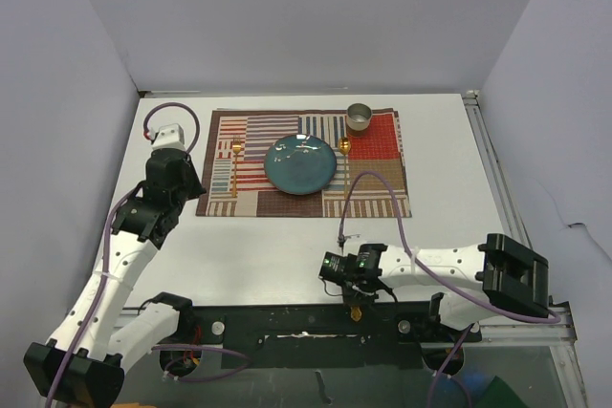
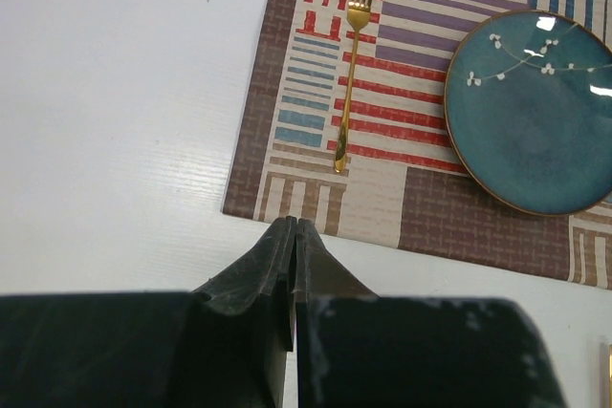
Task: Set the dinner table for one person
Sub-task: Pick up the knife at the center of the board.
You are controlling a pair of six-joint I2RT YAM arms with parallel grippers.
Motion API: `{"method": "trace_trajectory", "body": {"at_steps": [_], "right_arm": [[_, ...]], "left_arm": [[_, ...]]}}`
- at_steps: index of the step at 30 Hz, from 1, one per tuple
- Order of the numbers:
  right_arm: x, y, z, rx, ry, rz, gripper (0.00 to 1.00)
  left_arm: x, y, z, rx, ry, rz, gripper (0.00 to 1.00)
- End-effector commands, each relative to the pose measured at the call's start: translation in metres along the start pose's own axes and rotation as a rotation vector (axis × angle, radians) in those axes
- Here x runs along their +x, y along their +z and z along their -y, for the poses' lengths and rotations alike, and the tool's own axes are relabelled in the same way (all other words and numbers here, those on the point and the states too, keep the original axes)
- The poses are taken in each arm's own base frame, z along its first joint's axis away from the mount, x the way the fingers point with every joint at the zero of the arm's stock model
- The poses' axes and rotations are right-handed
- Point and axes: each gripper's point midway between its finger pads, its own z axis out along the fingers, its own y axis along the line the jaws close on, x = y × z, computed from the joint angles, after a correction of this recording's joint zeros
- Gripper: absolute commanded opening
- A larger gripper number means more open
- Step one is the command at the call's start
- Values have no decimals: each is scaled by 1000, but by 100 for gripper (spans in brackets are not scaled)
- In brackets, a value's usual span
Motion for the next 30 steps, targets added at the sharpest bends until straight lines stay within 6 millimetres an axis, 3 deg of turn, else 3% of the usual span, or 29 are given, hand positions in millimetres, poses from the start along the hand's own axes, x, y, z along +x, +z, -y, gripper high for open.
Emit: {"method": "trace_trajectory", "body": {"at_steps": [1,10,16,23,30], "right_arm": [[-17,-25,-18,-53,14,101,0],[-18,-40,-20,-22,9,141,0],[-32,-53,1,9,60,179,0],[-61,-57,26,26,106,195,0],[-105,-40,44,37,87,188,0]], "left_arm": [[-17,1,5,16,-13,63,0],[-12,6,4,15,-11,43,0],[-14,3,5,22,-12,50,0],[-17,-2,4,26,-13,58,0],[-16,-1,5,30,-4,51,0]]}}
